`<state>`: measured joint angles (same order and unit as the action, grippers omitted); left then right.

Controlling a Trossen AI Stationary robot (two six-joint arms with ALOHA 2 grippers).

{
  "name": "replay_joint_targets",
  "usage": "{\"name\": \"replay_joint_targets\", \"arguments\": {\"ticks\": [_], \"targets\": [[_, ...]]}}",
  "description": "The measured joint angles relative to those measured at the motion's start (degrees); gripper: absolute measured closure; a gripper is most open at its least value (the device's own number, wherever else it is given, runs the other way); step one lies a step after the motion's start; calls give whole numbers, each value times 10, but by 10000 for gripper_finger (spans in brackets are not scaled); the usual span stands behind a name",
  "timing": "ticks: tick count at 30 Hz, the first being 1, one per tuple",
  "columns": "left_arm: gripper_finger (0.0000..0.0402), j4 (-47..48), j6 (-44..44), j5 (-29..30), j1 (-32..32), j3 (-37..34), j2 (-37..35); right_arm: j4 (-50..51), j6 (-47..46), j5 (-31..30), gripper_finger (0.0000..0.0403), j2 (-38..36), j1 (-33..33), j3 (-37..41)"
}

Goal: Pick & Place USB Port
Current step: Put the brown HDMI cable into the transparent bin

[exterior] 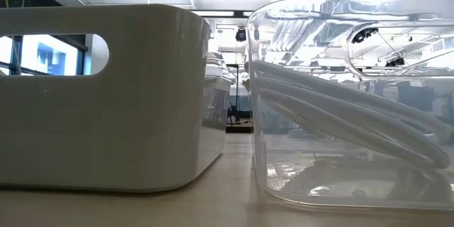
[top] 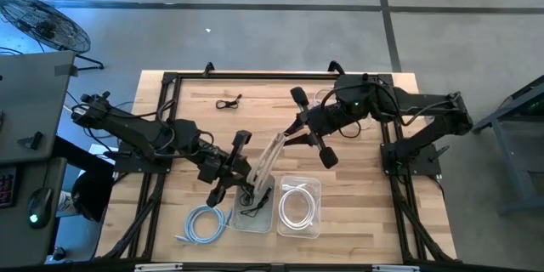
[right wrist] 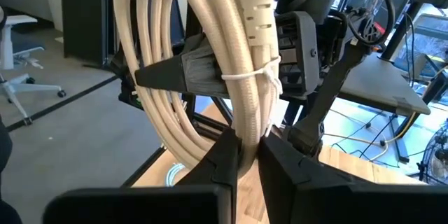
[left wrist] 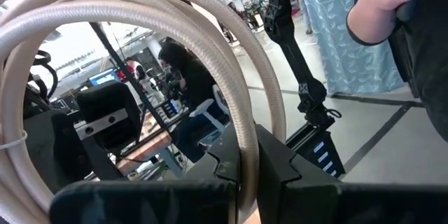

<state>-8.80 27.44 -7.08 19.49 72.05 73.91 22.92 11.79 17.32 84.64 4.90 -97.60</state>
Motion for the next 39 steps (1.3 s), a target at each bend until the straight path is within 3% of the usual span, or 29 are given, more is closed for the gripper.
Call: {"name": "replay_joint_targets", "arguments": {"ticks": [9,18,39], "targets": [[384,6,-5,24,0,0,-1,-5,-14,-33,375,0,0,0],[322,26,-41,46,0,0,-42,-13,-28,-51,375,0,0,-16],[240,147,-29,109,-1,0,-145,-7,-28,-108,375,-21,9,-21]]}}
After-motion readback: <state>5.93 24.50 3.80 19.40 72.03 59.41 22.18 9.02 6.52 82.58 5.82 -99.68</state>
